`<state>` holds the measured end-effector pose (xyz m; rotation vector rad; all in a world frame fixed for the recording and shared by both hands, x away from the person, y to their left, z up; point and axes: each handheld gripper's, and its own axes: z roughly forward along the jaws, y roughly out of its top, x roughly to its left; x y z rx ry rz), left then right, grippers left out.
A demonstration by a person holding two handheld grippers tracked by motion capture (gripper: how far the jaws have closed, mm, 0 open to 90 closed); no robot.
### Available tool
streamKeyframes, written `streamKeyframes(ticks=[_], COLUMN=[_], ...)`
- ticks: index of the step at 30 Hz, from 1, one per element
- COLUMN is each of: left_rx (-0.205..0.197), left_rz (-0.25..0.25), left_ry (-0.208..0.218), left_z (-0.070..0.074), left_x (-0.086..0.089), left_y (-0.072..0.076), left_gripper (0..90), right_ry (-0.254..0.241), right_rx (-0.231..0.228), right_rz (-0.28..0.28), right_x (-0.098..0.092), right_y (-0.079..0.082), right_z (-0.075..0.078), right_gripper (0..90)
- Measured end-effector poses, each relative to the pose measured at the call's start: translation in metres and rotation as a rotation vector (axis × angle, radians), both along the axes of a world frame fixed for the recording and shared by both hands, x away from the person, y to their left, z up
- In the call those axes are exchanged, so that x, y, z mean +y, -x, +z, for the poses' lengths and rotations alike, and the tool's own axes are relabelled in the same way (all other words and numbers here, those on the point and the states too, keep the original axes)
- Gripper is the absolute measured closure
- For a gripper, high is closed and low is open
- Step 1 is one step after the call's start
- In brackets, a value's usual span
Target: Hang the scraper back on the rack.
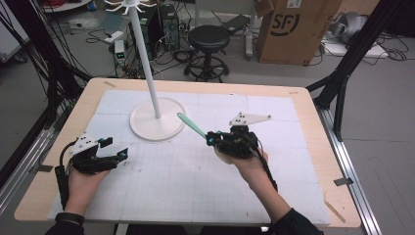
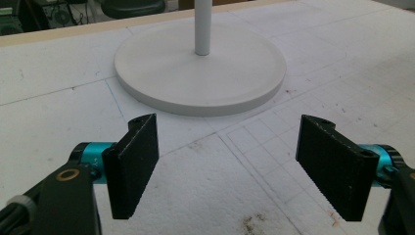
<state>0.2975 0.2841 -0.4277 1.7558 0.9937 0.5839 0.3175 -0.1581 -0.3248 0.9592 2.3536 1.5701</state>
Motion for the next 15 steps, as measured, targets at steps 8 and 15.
streamKeyframes(ticks=[8, 15], left_rx=[0.000, -0.002], left_rz=[-0.006, -0.007], left_ry=[0.000, 0.006], left_z=[0.000, 0.001], left_x=[0.000, 0.001], left_y=[0.001, 0.001], left_gripper=[24.7, 24.6], right_ry=[-0.025, -0.040], right_rx=[-0.047, -0.077], right_rz=[0.023, 0.053], right_x=[0.000, 0.004], right_y=[-0.017, -0.026], right_z=[0.053, 0.085], right_gripper=[81.5, 81.4])
